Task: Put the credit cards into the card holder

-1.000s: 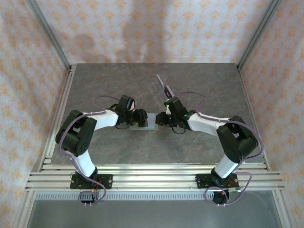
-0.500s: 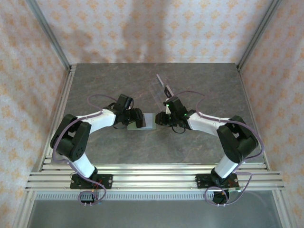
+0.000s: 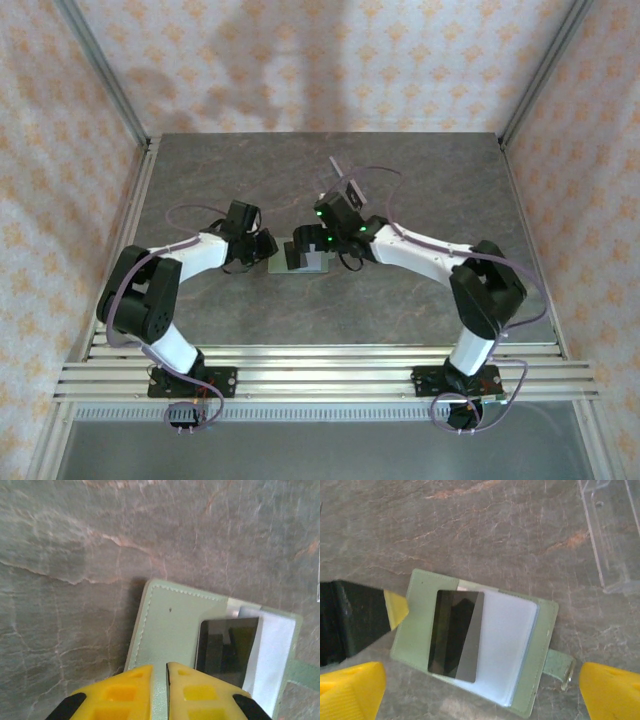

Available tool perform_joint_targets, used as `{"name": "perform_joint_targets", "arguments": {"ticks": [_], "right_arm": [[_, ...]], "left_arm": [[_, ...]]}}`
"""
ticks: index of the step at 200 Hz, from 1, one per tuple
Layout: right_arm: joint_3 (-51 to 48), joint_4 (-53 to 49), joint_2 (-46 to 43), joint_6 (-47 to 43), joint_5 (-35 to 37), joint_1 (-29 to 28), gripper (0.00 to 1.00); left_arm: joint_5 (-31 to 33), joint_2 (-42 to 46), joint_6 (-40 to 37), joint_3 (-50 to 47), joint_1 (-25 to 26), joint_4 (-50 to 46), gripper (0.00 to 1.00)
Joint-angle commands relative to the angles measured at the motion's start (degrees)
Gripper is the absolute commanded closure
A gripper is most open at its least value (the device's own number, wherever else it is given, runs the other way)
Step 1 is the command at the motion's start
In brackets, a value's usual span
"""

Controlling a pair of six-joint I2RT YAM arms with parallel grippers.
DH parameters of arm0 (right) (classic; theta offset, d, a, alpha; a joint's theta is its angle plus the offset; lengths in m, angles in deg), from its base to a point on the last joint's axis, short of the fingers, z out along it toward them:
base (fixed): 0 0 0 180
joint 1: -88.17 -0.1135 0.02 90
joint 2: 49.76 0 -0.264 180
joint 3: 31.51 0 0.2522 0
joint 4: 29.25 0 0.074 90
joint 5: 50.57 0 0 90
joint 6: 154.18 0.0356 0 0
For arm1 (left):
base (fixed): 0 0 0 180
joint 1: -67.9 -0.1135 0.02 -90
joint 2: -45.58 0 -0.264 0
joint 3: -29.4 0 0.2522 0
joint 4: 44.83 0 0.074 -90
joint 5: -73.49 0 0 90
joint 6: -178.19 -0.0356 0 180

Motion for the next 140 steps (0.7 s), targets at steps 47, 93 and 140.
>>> {"name": "perform_joint_targets", "arguments": {"ticks": [47, 93, 140], "right_arm": [[9.40, -6.38, 12.01, -3.51, 11.43, -4.91, 0.01], [10.87, -4.19, 17.14, -3.64, 13.33, -5.03, 0.01], [11.13, -5.07, 19.11, -0.94, 19.11, -5.45, 0.01]], "left_arm": [[-2.60, -1.53, -1.20, -4.94, -1.68, 3.92, 0.92], [-4.18, -1.93, 2.24, -7.17, -2.04, 7.34, 0.96], [-3.95, -1.74, 2.76, -7.84, -2.38, 6.96, 0.98]]}}
